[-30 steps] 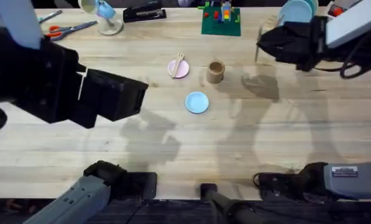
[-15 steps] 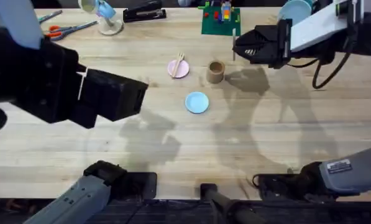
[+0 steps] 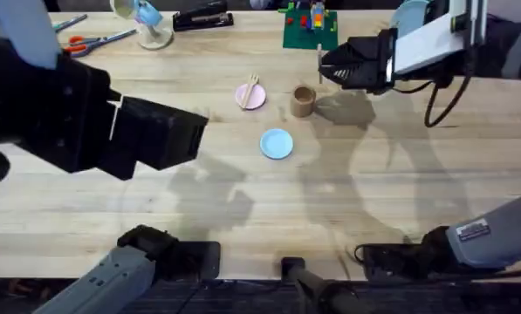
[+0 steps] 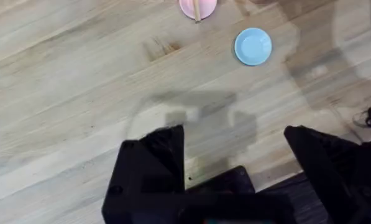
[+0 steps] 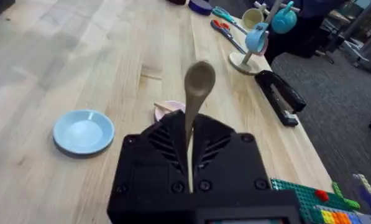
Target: Pick up a utensil and set it on the pink plate, then put the other utensil in the container.
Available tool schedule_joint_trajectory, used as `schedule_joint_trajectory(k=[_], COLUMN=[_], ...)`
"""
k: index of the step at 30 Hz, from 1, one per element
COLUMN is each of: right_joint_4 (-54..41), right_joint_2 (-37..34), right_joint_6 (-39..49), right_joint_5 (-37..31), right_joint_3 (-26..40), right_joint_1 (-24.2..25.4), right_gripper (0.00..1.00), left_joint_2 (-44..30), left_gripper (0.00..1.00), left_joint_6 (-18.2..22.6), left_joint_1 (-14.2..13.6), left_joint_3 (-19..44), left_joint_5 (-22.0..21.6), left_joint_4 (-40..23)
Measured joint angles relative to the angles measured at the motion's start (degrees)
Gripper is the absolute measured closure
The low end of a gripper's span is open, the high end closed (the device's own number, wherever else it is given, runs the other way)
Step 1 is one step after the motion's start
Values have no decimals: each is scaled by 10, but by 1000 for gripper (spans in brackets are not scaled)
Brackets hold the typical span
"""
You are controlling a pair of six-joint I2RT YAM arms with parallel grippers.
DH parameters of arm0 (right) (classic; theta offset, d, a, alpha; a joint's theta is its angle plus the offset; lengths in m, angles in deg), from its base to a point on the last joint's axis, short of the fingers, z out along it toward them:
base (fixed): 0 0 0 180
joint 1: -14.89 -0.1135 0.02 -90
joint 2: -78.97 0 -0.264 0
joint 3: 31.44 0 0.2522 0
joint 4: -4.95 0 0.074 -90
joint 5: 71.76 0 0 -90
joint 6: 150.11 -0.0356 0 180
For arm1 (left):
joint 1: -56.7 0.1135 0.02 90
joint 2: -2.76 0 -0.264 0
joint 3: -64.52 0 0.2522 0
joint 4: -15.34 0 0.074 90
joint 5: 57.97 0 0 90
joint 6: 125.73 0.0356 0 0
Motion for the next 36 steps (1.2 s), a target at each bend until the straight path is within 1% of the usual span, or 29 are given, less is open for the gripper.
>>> schedule_joint_trajectory(k=[3,8,12,16,30,36], right_joint_4=[26,103,134,148,166,166], right_joint_2=[-12,-30,-46,-58,-90,-126], right_joint_6=[-9,-36,-50,-56,-63,-63], right_joint_5=[-1,-4,-7,-9,-13,-13], right_joint_3=[0,0,0,0,0,0], right_joint_1=[-6,-25,-43,-53,-54,-53], right_gripper=[970,970,970,970,970,970], left_joint_2=[0,0,0,0,0,0], left_gripper=[27,26,26,26,26,26], left_joint_6=[0,0,0,0,0,0], left_joint_1=[0,0,0,0,0,0], left_joint_3=[0,0,0,0,0,0], left_joint_5=[0,0,0,0,0,0], left_joint_4=[0,0,0,0,0,0])
